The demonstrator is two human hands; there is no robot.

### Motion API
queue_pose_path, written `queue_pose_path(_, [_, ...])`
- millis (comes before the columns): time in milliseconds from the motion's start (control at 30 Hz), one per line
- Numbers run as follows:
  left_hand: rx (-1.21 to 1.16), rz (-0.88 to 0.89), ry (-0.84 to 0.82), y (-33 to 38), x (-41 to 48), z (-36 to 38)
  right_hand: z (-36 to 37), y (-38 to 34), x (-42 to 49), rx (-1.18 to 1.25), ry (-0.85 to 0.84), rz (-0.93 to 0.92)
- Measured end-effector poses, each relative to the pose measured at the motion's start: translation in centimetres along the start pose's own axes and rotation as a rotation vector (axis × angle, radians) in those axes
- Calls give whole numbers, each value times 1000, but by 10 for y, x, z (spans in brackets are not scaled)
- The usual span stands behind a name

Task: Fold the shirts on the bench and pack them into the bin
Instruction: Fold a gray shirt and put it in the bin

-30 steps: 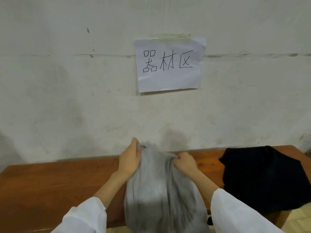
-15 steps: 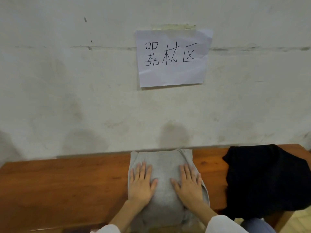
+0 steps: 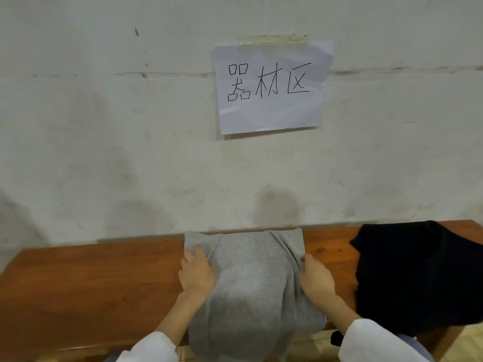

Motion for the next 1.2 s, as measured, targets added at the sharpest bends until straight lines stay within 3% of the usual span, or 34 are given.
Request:
queue_pose_path(167, [135, 259, 53, 24, -25, 20, 0, 0, 5, -102, -159, -26])
queue_pose_path(267, [95, 333, -11, 25, -35, 32, 5, 2, -3, -143, -475, 75])
queue_pose_path(333, [64, 300, 60, 12, -36, 19, -3, 14, -9, -248, -606, 183])
queue_pose_path(367, [70, 266, 80, 3, -34, 14, -11, 22, -6, -315, -564, 209])
queue_pose_path(467, [73, 191, 107, -10, -26, 0, -33, 29, 6, -398, -198, 172])
queue_pose_path(567, [111, 174, 106, -6, -23, 0, -18, -6, 0, -290, -36, -108])
queue_pose_path(667, [188, 335, 6, 22, -32, 27, 25, -30, -12, -172, -142, -185])
queue_pose_path(833, [254, 352, -78, 32, -57, 55, 81, -38, -45, -352, -210, -305])
queue_pose_path(933, [218, 252, -1, 15, -43, 50, 58, -16, -35, -354, -132, -246])
queue_pose_path(1000, [205, 221, -48, 12, -35, 53, 42, 1, -23, -341, -101, -154])
queue_pose_path(1100, [188, 329, -61, 27, -33, 43, 36, -12, -23, -289, -106, -94])
queue_pose_path(1167, [65, 416, 20, 37, -35, 26, 42, -40, -27, -235, -82, -143])
queue_pose_path(1200, [-22, 360, 59, 32, -33, 19, 50, -58, -29, -195, -93, -193])
Point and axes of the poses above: each hand's wrist, its own x-axis towards the middle knuckle, its own z-axis out of the palm, y = z × x, the point moved 9 cm from there along x, towards the middle knuckle, and after that the axes turned 10 degrees about x, right-handed, at the moved point
